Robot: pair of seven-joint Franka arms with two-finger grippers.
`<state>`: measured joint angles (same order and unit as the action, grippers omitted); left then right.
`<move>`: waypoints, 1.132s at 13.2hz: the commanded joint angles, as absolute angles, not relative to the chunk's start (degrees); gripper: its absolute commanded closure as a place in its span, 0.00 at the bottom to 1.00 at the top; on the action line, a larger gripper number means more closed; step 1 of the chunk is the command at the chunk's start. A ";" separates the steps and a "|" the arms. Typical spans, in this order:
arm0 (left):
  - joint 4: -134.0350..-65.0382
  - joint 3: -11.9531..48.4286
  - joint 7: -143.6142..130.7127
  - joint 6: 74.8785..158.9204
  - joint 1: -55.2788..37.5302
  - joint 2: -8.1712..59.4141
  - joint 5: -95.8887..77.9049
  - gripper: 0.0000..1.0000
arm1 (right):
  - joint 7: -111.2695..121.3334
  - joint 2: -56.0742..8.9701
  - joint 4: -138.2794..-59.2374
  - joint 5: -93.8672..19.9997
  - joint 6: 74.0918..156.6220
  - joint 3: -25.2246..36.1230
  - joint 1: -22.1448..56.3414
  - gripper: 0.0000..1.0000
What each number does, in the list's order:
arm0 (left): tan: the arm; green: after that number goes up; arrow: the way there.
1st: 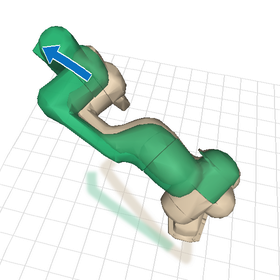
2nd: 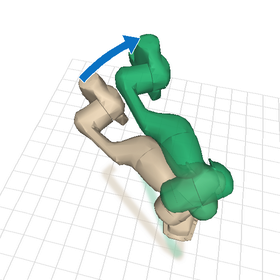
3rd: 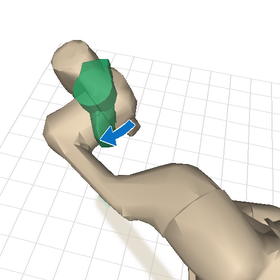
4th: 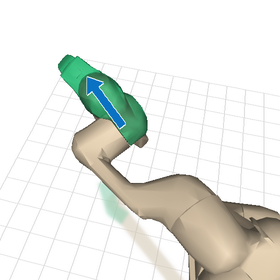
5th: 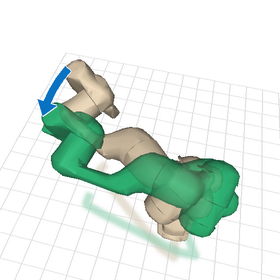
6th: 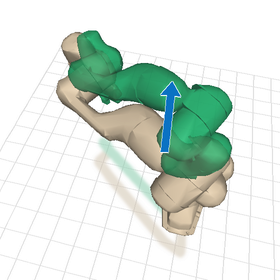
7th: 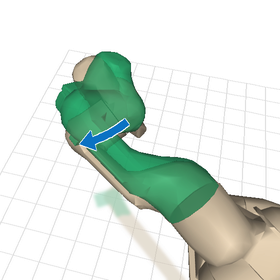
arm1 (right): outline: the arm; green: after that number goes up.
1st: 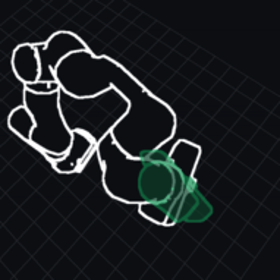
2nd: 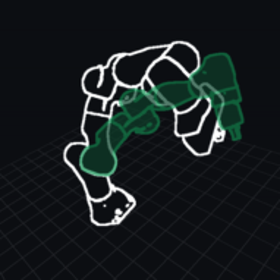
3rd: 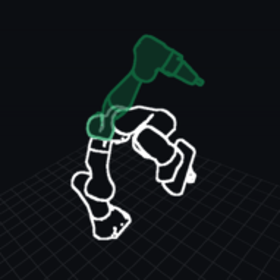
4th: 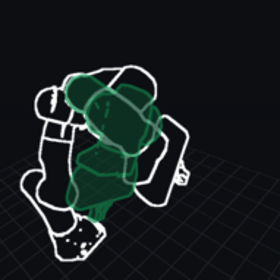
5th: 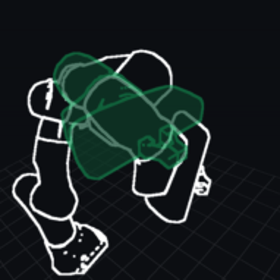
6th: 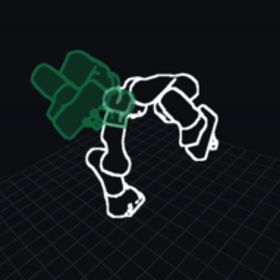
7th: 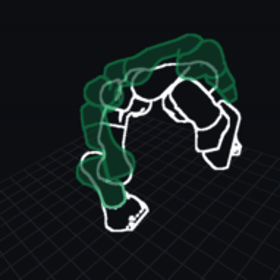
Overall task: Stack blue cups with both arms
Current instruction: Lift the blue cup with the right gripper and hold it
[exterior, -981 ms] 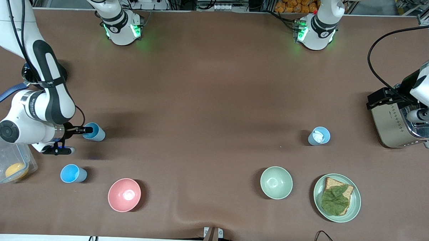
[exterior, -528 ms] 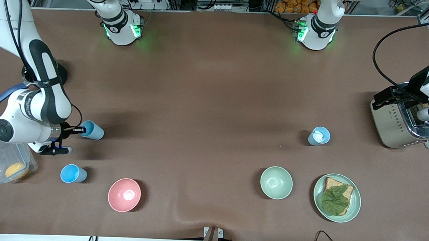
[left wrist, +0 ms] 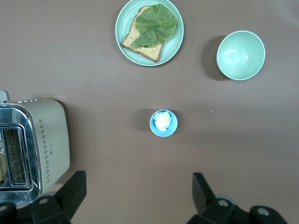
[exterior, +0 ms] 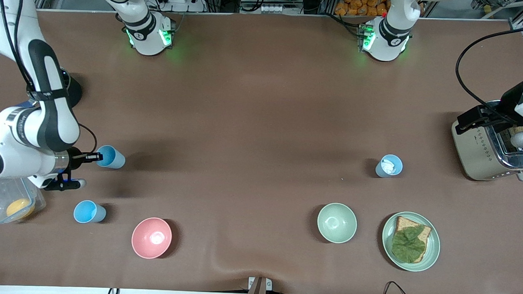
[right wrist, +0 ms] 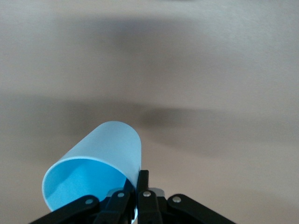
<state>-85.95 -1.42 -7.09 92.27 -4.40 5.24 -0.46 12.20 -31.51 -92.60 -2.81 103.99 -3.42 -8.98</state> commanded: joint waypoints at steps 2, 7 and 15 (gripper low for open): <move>-85.61 -1.15 -5.80 91.76 -4.31 4.83 0.26 0.00 | 8.54 -29.18 -91.76 -4.13 101.34 -3.78 -5.99 1.00; -85.61 -1.14 -5.71 91.76 -4.31 4.57 0.00 0.00 | 6.50 -29.36 -92.29 -4.13 101.51 -3.78 -5.45 1.00; -85.61 -1.14 -5.62 91.76 -4.22 4.22 0.35 0.00 | 6.59 -29.71 -92.37 -4.22 101.60 -3.78 -5.80 1.00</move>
